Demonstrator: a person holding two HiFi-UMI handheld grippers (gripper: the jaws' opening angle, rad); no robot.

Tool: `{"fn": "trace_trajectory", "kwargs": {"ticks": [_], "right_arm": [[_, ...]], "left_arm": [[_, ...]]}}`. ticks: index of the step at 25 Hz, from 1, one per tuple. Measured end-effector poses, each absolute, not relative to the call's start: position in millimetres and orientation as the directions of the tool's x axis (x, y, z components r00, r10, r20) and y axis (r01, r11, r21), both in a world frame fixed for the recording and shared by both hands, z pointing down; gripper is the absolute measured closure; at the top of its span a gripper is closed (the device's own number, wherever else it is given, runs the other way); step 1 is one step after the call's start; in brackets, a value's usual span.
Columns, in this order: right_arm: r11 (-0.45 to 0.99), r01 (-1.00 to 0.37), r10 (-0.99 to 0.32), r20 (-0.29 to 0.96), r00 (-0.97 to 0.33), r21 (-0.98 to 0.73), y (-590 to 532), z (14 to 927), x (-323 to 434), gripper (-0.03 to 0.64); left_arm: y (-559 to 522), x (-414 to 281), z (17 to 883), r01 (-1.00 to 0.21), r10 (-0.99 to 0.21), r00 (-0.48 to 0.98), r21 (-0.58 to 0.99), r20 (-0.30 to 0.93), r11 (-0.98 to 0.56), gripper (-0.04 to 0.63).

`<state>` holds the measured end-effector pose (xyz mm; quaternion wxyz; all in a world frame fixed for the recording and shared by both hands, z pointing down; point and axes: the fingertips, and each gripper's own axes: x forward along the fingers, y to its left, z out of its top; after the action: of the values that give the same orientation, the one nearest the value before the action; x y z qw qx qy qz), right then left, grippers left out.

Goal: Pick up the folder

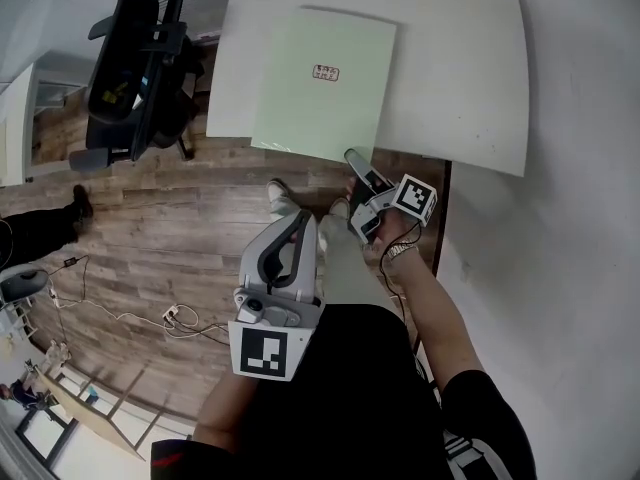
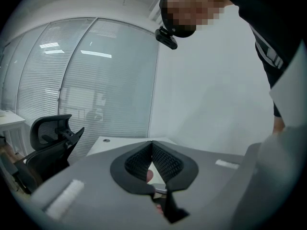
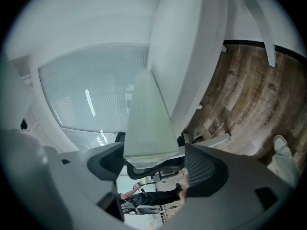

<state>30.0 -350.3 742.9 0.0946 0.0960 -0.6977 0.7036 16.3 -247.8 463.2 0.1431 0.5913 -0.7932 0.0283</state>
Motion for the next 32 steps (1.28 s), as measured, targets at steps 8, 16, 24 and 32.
{"fn": "trace_trajectory", "kwargs": {"ticks": [8,16,24,32], "right_arm": [[-0.003,-0.235,0.021,0.235,-0.972,-0.972,-358.8,746.2,14.8,0.273],[0.006,-0.168,0.052,0.169,-0.984,-0.986,-358.7,742.4,4.4,0.276],[0.021,-0.155,0.047,0.155,-0.987,-0.988,-355.1,737.0,1.9,0.321],[0.039,-0.132,0.055,0.134,-0.989,-0.99,-349.6,730.3,7.8,0.328]], "left_arm": [[-254.8,2.0,465.8,-0.933,-0.916,-0.304,0.112,0.263,0.342,0.591],[-255.6,-3.4,473.3,-0.927,-0.906,-0.316,0.109,0.283,0.358,0.591],[-252.9,-2.2,474.9,-0.925,-0.903,-0.32,0.114,0.285,0.364,0.591],[-242.9,-0.4,476.1,-0.921,-0.9,-0.326,0.118,0.29,0.372,0.591]]}}
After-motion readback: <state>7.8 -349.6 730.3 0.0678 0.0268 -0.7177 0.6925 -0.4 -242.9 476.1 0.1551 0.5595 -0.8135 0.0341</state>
